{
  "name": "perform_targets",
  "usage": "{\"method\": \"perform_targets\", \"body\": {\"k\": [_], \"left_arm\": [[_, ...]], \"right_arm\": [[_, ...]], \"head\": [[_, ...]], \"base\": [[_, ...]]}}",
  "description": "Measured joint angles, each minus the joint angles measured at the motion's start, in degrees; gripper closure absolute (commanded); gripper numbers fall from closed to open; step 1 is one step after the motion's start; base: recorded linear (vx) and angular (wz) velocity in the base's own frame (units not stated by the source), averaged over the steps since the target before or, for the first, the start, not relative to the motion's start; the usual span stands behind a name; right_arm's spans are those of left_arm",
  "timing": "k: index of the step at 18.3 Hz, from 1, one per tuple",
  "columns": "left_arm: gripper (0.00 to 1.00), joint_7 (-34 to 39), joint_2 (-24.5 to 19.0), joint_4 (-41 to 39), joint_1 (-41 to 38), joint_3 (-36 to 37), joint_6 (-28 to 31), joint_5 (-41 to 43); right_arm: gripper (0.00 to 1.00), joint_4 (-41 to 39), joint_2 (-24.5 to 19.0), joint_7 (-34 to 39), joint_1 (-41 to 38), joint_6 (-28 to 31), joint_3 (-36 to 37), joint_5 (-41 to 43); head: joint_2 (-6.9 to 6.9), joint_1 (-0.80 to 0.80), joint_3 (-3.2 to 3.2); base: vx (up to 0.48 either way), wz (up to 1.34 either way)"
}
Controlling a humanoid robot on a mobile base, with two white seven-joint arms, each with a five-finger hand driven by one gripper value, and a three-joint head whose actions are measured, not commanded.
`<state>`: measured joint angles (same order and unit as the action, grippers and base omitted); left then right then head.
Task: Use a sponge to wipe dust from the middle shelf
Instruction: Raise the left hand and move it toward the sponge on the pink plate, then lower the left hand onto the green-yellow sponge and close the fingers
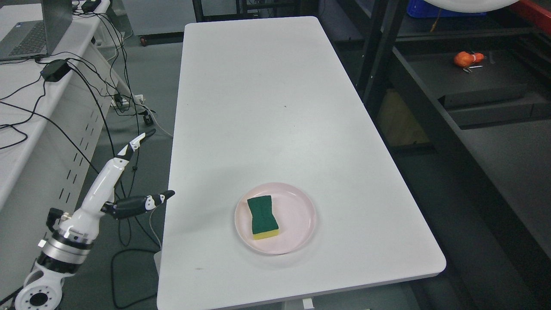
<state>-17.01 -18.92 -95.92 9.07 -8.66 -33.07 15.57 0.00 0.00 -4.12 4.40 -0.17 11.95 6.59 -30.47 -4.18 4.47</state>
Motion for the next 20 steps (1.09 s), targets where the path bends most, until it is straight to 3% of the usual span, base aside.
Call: {"method": "perform_targets", "body": {"k": [5,12,20], "left_arm": [[0.02,-5.0,-4.0,1.9,9.9,4.8,-10.3,19.2],[0.07,-8.7,-6.3,3.5,17.2,11.0,-11.9,31.3],[0.1,-9.3,-6.0,4.5,22.9,20.8,-12.0,39.3]], "right_arm": [[0.0,0.0,0.0,0.0,0.0,0.0,0.0,0.0],[0.0,0.0,0.0,0.0,0.0,0.0,0.0,0.0],[0.0,0.0,0.0,0.0,0.0,0.0,0.0,0.0]], "head": [[0.0,0.0,0.0],[0.0,0.0,0.0],[0.0,0.0,0.0]], "base": [[0.0,0.0],[0.0,0.0],[0.0,0.0]]}}
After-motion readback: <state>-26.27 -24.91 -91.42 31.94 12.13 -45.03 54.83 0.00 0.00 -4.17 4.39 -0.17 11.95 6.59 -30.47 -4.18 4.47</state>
